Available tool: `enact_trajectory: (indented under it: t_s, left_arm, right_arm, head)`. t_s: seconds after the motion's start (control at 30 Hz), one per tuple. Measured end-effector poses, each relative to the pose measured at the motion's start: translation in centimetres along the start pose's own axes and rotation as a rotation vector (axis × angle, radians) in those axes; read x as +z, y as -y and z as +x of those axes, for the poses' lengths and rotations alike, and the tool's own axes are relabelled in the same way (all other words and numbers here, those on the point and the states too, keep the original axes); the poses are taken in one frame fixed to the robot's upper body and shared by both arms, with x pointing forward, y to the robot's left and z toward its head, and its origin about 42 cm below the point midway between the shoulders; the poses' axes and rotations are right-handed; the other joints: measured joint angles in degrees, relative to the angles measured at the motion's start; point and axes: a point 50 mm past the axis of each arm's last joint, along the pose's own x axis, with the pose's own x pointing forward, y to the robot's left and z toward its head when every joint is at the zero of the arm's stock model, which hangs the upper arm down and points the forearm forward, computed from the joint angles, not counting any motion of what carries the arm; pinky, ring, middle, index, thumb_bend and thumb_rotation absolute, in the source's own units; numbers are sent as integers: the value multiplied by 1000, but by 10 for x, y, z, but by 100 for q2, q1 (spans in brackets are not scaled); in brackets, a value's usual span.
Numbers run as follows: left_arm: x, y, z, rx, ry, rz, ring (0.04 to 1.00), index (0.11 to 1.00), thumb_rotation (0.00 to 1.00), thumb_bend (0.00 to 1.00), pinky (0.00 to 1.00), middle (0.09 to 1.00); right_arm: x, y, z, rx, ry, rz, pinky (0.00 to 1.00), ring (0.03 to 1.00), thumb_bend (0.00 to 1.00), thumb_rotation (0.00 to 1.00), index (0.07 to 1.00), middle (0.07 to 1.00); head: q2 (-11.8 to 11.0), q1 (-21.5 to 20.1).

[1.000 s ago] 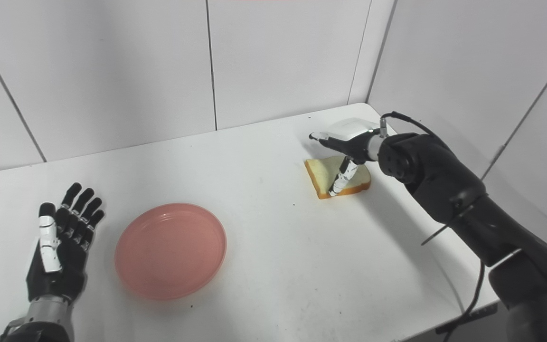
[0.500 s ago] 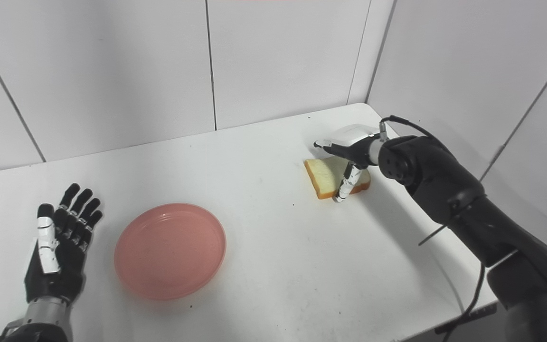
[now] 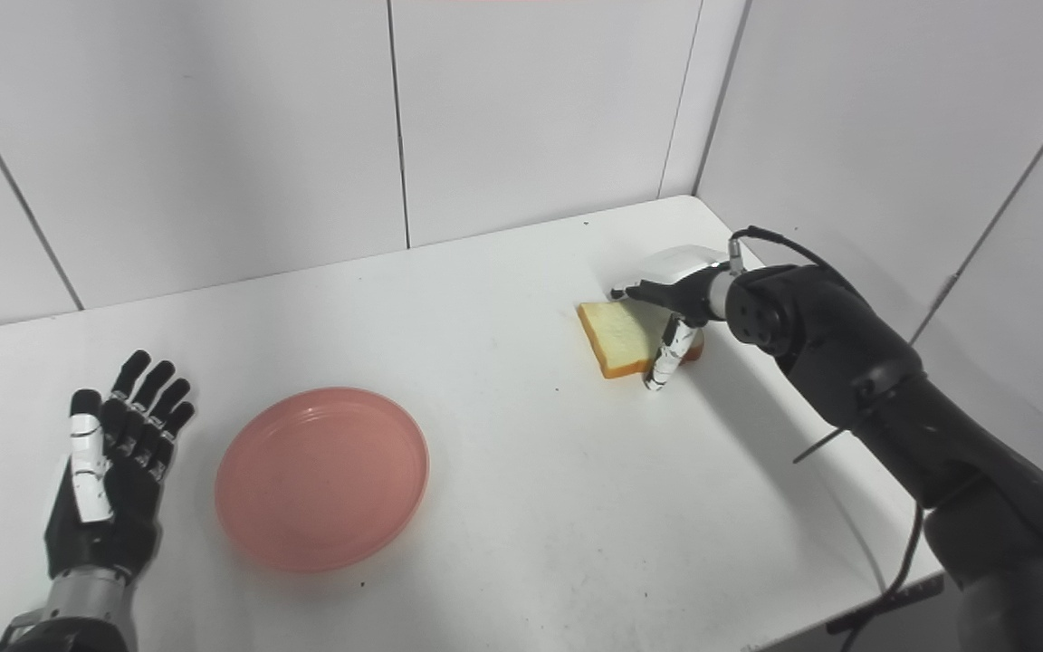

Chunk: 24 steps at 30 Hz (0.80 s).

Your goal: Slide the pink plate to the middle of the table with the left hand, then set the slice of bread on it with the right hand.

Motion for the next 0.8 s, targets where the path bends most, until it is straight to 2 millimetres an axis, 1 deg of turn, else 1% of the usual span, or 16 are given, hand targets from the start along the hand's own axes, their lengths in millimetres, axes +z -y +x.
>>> enact_trajectory:
  t_s: [0.07,0.1,0.13,0.23,0.27,0.37,0.43,0.53,0.6,0.63,0.67,0.7,0.8]
  left_arm:
    - [0,0,-1,0,1,0,915,901,977,678,930,921]
    - [0,0,-1,0,1,0,915,900,975,677,930,920]
    - [0,0,-2,0,1,0,918,902,975,675,934,922]
    - [0,0,-2,0,1,-1,918,904,982,673,934,925]
    - [0,0,-2,0,1,-1,918,904,983,673,934,924]
    - [0,0,-2,0,-3,-1,921,903,982,670,934,925]
    - [0,0,-2,0,-7,-2,921,902,981,671,935,924]
    - [-1,0,-2,0,-13,-3,920,904,983,670,938,925]
    - [-1,0,-2,0,-13,-3,919,903,984,670,937,924]
    - [-1,0,-2,0,-13,-3,919,902,983,669,937,924]
    - [-1,0,-2,0,-13,-3,919,901,980,669,937,924]
    - [-1,0,-2,0,-13,-3,919,900,979,671,936,924]
    - [-1,0,-2,0,-13,-3,922,902,979,673,942,926]
  right_arm:
    - [0,0,0,-8,12,11,717,821,1000,287,854,858]
    - [1,0,0,-10,16,18,697,809,1000,283,848,851]
    - [1,0,1,-13,19,23,667,771,988,264,833,827]
    - [3,0,1,-33,30,41,627,690,951,236,791,761]
    - [3,0,1,-42,34,44,626,686,948,235,788,758]
    - [5,0,1,-62,55,46,571,623,914,216,745,711]
    - [6,0,1,-74,71,42,511,564,889,193,723,658]
    - [8,-1,2,-88,82,49,414,471,837,125,638,564]
    - [9,-2,3,-92,91,58,390,448,818,111,624,543]
    - [10,-3,3,-94,94,65,367,426,675,60,580,492]
    - [10,-4,3,-96,96,69,347,407,587,27,553,461]
    - [10,-5,2,-101,98,72,335,397,545,12,540,445]
    - [9,-7,1,-107,100,79,305,376,528,2,533,435]
  head:
    - [0,0]
    - [9,0]
    - [9,0]
    - [35,0]
    - [35,0]
    - [53,0]
    - [53,0]
    - [62,0]
    - [62,0]
    - [62,0]
    - [62,0]
    - [70,0]
    - [70,0]
